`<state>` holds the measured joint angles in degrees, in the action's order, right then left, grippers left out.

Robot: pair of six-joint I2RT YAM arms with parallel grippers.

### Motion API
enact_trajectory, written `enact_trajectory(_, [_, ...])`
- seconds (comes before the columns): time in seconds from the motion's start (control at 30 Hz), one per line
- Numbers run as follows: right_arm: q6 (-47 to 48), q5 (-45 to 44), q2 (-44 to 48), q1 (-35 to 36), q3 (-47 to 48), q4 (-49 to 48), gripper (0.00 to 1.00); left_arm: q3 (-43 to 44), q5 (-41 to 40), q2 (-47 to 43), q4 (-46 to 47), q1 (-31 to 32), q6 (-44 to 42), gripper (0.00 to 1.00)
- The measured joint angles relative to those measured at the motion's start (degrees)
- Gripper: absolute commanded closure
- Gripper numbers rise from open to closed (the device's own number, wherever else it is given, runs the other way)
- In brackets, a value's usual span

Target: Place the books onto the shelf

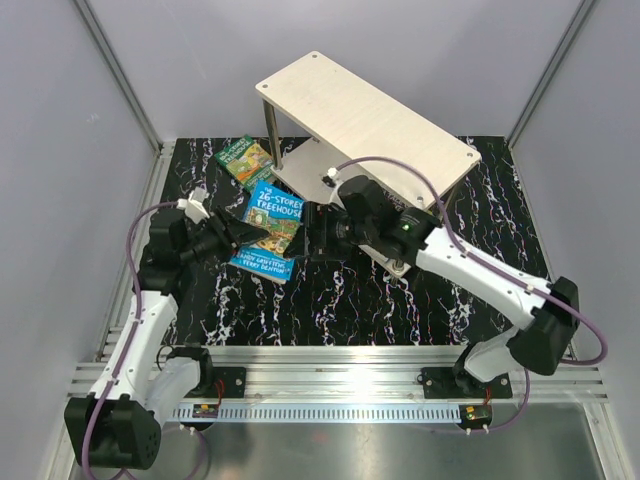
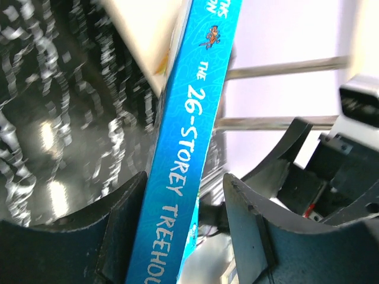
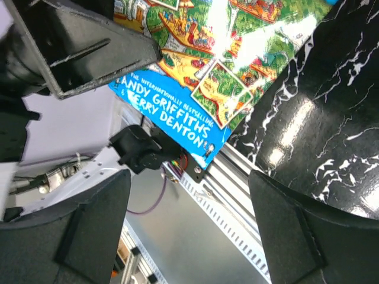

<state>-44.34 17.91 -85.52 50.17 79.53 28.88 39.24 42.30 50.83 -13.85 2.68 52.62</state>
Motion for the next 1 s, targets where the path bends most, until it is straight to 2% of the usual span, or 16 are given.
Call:
enact_trajectory(0.3, [-6.08,-2.19,10.01,-0.13,-5.01,-3.41,0.04,1.70,2.43,-0.44,10.62,-0.02,12.35,1.00])
enact_trajectory(0.67, [-9.97,-1.88,8.90,-0.20,-3.56,-9.46,0.01,8.22,6.47,-6.62,11.45,-0.04,20.76,1.00])
enact_trajectory(0.87, [-10.16,-1.14,6.73,-0.17,-2.69,-11.56,0.01,8.11,8.52,-10.19,14.01,-0.28,24.50,1.00])
enact_trajectory(1.0, [-10.58,-0.31,4.46,-0.20,0.24,-14.16,0.02,4.46,9.29,-11.50,18.84,-0.44,29.22,1.00])
